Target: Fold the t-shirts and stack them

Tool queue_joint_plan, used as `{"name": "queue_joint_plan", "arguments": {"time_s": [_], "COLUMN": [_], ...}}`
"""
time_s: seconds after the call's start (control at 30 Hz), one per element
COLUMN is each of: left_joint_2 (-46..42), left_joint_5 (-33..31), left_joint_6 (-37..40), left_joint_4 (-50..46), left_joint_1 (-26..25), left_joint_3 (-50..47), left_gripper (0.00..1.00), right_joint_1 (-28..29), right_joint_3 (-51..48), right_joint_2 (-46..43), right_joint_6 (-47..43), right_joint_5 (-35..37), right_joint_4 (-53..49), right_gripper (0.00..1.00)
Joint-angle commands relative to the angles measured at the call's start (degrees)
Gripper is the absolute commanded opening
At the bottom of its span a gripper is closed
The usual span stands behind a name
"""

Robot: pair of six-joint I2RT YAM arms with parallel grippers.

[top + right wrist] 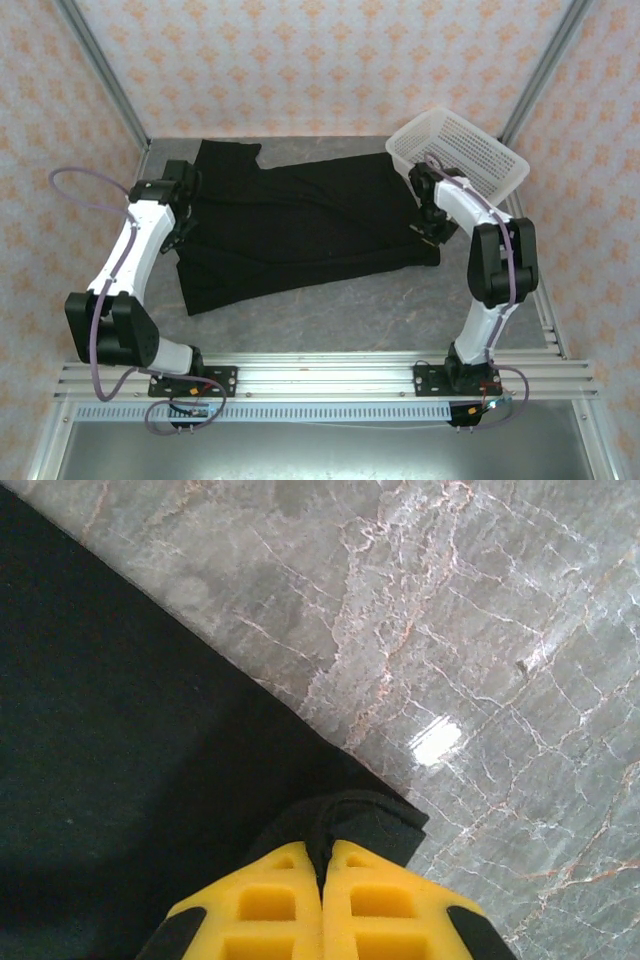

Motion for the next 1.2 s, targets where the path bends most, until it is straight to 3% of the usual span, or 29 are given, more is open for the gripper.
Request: {"name": "queue_joint_plan", "arguments": {"time_s": [0.0, 0.27, 0.87, 1.17], "left_joint_2": [1.1, 7.0, 17.0, 21.4], "left_joint_5": [-3.1, -1.5, -5.4, -4.3], "left_joint_6": [3.2, 7.7, 10.3, 12.0], "left_joint_4": [2.7, 5.5, 6.2, 6.7], "left_joint_1": [1.3, 2.2, 2.9, 3.2], "left_joint_3": [2.6, 6.5, 15.8, 19.9], "left_gripper": [0.0, 0.0, 0.0, 0.0], "right_joint_1": [-0.3, -0.2, 0.0, 0.2], "right_joint_3": [3.0, 6.7, 14.8, 18.7], "right_joint_2": [1.8, 4.5, 11.7, 14.6], "right_joint_6": [-1.3, -3.2, -5.1, -4.8], "right_joint_5": [3.5, 3.3, 2.7, 3.2], "right_joint_4": [-1.6, -1.1, -1.7, -2.5], "right_gripper": [0.0, 0.0, 0.0, 0.0]}}
